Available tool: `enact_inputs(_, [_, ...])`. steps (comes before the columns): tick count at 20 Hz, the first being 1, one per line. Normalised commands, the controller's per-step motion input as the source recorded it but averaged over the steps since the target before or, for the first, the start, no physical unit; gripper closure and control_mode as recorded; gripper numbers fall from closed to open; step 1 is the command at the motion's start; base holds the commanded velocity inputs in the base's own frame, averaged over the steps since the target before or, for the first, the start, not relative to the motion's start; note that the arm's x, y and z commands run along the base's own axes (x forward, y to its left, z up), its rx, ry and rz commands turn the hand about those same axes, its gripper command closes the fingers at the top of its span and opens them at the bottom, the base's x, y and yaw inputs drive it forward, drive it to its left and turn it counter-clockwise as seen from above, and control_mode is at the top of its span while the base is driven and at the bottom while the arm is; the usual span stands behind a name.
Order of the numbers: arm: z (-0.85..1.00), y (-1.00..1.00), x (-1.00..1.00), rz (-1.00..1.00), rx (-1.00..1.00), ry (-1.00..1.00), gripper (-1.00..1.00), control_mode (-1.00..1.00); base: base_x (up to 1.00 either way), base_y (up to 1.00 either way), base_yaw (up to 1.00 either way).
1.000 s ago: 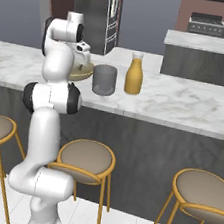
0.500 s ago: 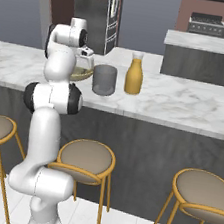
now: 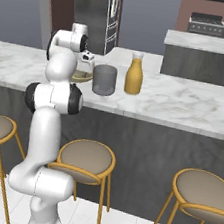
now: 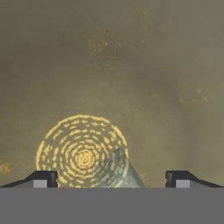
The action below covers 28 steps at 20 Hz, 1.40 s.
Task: There are two ice cubes in the ice bowl. Place both ice cubes in the glass cup.
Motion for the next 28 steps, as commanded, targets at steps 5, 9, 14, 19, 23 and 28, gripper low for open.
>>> enact_inputs(5, [-0.2, 0.0, 0.27, 0.02, 0.0, 0.0, -1.0, -1.0, 0.0, 0.0, 0.0])
enact_inputs(9, [-0.32, 0.0, 0.15, 0.02, 0.0, 0.0, -1.0, -1.0, 0.0, 0.0, 0.0])
enact_inputs(14, [-0.5, 0.0, 0.0, 0.04, -0.02, 0.0, -1.0, -1.0, 0.0, 0.0, 0.0])
enact_inputs(19, [-0.17, 0.0, 0.0, 0.02, 0.0, 0.0, 1.0, -1.0, 0.0, 0.0, 0.0])
enact_inputs(23, [0.0, 0.0, 0.0, 0.0, 0.0, 0.0, 1.0, -1.0, 0.0, 0.0, 0.0])
enact_inputs(28, [0.03, 0.0, -0.37, 0.0, 0.0, -0.05, 1.0, -1.0, 0.0, 0.0, 0.0])
